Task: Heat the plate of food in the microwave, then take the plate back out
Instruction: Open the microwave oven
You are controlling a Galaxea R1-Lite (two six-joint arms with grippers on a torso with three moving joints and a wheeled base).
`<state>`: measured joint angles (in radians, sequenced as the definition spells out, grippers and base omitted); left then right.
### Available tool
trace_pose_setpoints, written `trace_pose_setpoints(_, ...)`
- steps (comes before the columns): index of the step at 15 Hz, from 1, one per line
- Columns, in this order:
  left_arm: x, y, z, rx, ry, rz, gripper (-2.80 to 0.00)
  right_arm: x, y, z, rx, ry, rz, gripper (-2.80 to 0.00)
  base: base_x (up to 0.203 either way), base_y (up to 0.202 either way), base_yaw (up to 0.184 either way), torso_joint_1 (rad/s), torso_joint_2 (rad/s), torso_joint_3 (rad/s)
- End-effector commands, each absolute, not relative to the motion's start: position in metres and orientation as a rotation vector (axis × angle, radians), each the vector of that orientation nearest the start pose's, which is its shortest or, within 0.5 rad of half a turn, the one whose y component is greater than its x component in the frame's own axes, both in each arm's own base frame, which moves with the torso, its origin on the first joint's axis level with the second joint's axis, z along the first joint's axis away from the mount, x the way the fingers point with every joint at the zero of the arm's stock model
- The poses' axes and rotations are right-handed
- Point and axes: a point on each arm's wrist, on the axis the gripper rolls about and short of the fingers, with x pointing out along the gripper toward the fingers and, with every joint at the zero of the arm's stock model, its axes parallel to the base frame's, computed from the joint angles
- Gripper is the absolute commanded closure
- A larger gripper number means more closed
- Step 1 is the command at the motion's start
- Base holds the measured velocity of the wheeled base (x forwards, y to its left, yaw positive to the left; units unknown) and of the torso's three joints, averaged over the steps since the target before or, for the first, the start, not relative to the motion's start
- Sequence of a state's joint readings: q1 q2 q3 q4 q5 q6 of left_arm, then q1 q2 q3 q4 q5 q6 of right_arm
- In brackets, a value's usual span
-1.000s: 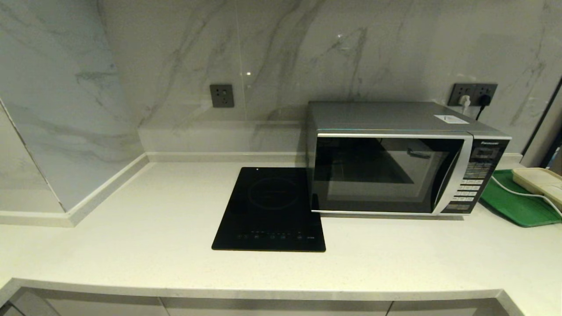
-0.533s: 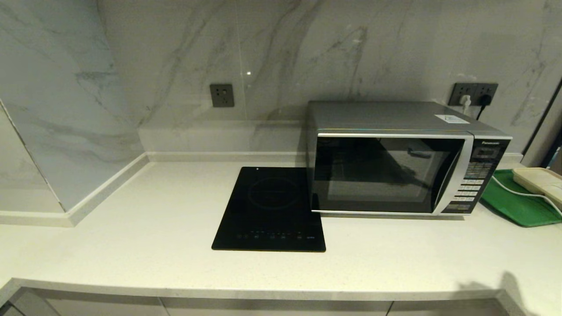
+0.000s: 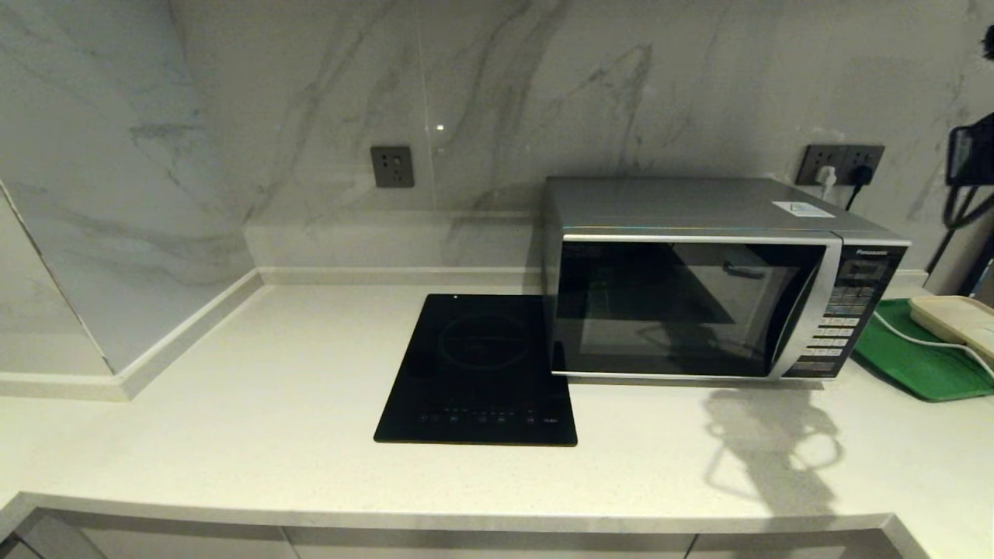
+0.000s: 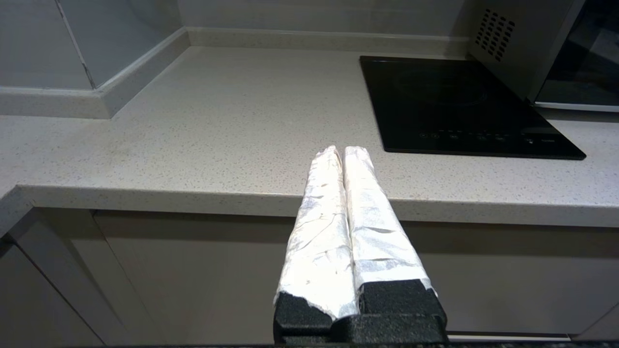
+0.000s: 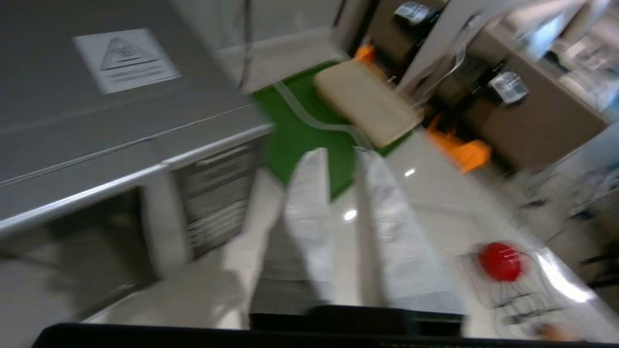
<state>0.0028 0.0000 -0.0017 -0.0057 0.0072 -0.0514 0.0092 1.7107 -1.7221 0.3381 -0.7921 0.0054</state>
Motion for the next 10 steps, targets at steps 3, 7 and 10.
trace_pose_setpoints(3,-0.023,0.000,0.077,-0.052,-0.008,0.011,0.00,0.330,0.036,0.294,0.043,0.354,-0.711,-2.80,0.000,0.000,0.000,0.000,0.00,0.000)
trace_pose_setpoints(7,-0.023,0.000,0.077,-0.053,-0.008,0.011,0.00,0.321,0.061,0.254,0.095,0.383,-0.773,-2.80,0.000,0.000,0.000,0.000,0.00,0.000)
trace_pose_setpoints(10,-0.023,0.000,0.077,-0.052,-0.008,0.012,0.00,0.318,0.064,0.211,0.075,0.450,-0.842,-2.80,0.000,0.000,0.000,0.000,0.00,0.000)
